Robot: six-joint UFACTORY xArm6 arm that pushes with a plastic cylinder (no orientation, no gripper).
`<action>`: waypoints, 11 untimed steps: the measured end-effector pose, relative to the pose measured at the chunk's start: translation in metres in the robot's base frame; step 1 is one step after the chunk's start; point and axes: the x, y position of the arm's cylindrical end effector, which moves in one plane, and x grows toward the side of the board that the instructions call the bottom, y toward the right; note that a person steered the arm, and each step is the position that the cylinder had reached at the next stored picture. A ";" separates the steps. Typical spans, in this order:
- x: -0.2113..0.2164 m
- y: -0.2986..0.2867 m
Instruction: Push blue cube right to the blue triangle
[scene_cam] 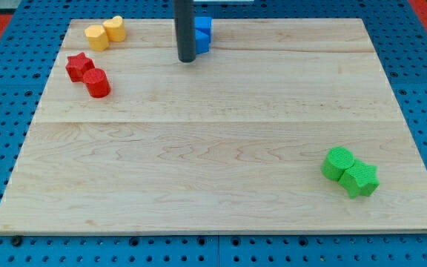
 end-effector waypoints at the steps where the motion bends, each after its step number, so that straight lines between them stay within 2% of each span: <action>1: 0.001 -0.027; 3: -0.017 -0.096; 5: -0.009 -0.180; 6: -0.024 -0.200; 7: -0.035 -0.192; 8: -0.031 -0.161; 9: -0.017 -0.154; 10: -0.051 -0.194; 11: -0.089 -0.196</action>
